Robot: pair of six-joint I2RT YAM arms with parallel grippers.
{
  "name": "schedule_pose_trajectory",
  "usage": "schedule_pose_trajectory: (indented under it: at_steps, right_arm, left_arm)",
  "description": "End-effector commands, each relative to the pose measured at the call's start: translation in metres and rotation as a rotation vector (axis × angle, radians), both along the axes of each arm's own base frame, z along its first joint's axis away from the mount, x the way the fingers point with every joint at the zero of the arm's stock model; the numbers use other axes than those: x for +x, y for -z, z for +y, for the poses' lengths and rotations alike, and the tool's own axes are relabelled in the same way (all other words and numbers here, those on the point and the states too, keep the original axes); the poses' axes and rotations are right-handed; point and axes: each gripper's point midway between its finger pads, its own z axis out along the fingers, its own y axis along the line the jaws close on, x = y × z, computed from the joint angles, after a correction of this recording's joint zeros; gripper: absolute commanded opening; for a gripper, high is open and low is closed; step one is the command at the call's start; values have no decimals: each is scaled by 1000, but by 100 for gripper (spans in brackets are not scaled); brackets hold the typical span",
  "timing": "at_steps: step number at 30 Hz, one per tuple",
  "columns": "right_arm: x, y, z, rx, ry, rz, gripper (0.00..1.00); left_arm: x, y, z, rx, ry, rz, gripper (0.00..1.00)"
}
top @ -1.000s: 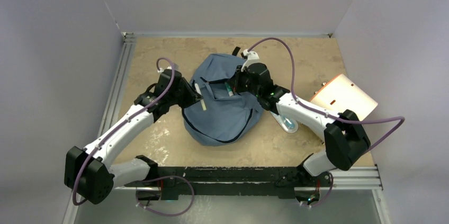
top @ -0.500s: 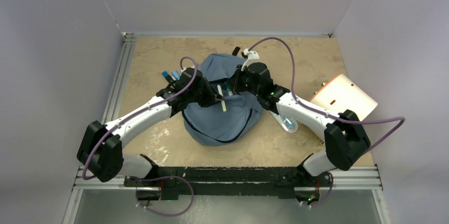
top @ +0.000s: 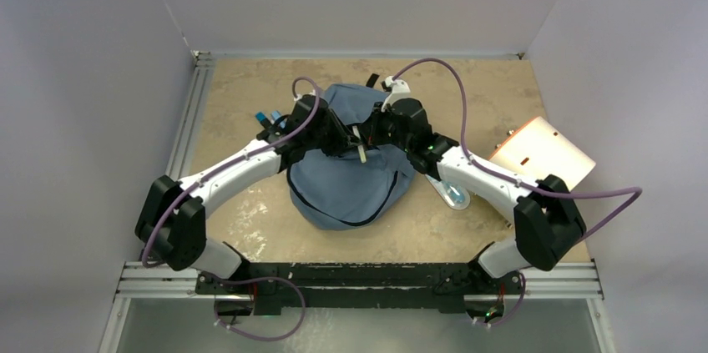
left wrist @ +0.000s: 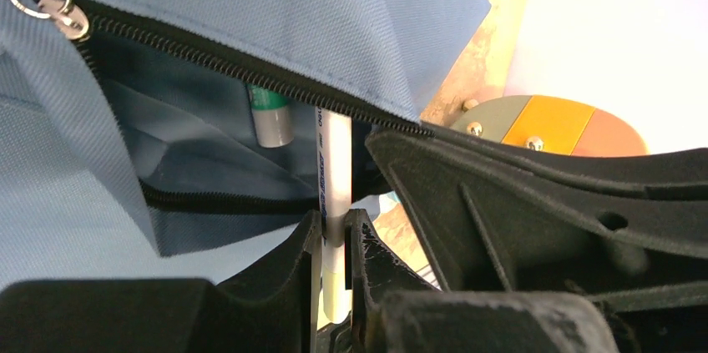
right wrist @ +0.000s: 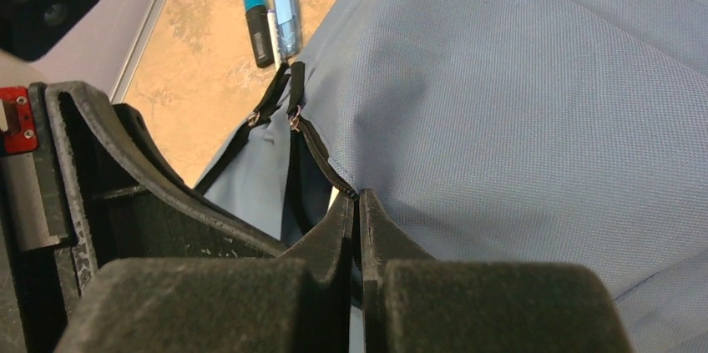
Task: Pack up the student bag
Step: Place the stationery in the student bag.
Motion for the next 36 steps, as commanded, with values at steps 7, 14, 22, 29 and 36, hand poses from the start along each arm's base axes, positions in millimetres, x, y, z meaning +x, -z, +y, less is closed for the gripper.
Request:
schedule_pose_trajectory:
  at_steps: [7,14,22,29,36]
  right_arm:
    - [-4,-61,10,123,-32,-115,0]
    - [-9,-57,13,130,-66,-108,0]
    - [-11,-54,17,125,-78,-98,0]
    - [-13,-49,17,119,-81,-88,0]
    - [-13,-47,17,114,-81,-87,0]
  left_arm:
    - [36,-19,-2,-14,-19,-89,0]
    - [52,-17,12,0,-32,-95,0]
    - [70,-11,8,-12,-33,-91,0]
    - [86,-4,-6,-43,-22,-80,3]
    - [84,-10,-8,-31,18,-112,31]
